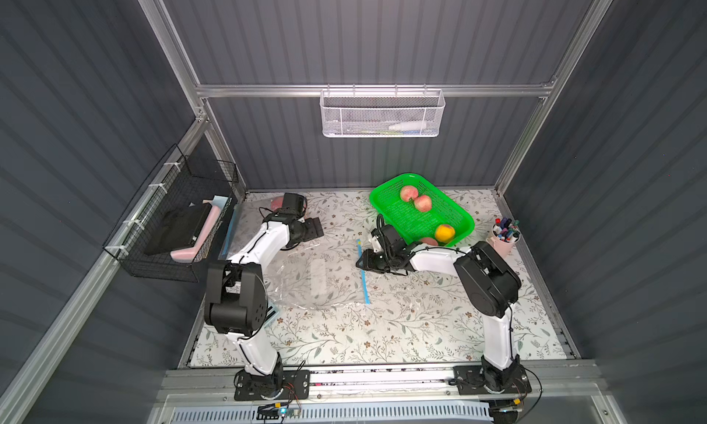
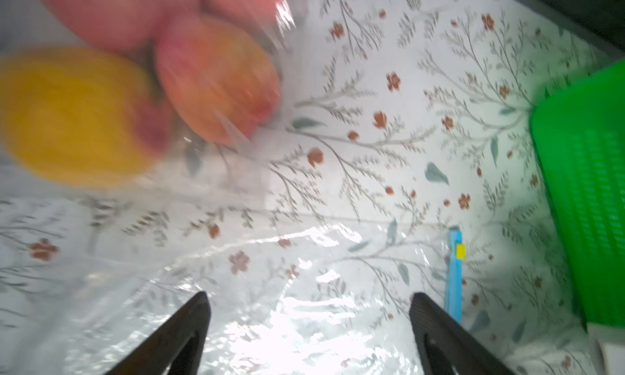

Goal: Place the peach in a zip-top bag and seal the zipper
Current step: Open the zipper of the food storage bag at the center of the board.

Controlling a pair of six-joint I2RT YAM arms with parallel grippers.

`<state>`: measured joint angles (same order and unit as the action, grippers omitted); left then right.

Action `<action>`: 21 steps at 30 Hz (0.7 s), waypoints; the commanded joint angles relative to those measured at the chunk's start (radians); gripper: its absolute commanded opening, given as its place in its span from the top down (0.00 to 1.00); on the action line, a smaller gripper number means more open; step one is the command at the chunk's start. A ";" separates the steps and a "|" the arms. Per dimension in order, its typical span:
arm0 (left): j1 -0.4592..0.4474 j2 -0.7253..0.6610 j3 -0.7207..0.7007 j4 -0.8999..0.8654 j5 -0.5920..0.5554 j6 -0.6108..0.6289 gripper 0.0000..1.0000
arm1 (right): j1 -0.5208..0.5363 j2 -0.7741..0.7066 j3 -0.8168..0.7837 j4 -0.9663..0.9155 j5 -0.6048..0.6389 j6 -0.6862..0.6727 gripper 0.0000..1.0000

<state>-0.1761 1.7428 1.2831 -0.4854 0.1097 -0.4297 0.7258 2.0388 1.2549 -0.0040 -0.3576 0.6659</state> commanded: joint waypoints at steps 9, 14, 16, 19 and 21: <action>-0.043 0.025 -0.160 0.114 0.189 -0.095 0.14 | 0.003 0.044 0.054 0.033 -0.077 0.024 0.63; -0.045 0.042 -0.168 0.128 0.165 -0.096 0.14 | 0.002 0.063 0.058 0.041 -0.102 0.024 0.64; -0.045 0.055 -0.173 0.126 0.156 -0.096 0.15 | 0.002 0.071 0.063 0.042 -0.107 0.023 0.64; -0.045 0.072 -0.185 0.131 0.147 -0.094 0.15 | 0.002 0.079 0.067 0.042 -0.109 0.020 0.64; -0.045 0.081 -0.191 0.130 0.142 -0.090 0.15 | 0.001 0.085 0.073 0.042 -0.109 0.018 0.64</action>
<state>-0.2165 1.8053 1.1095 -0.3527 0.2691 -0.5137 0.7258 2.1113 1.2999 0.0315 -0.4511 0.6708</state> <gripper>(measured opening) 0.852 0.357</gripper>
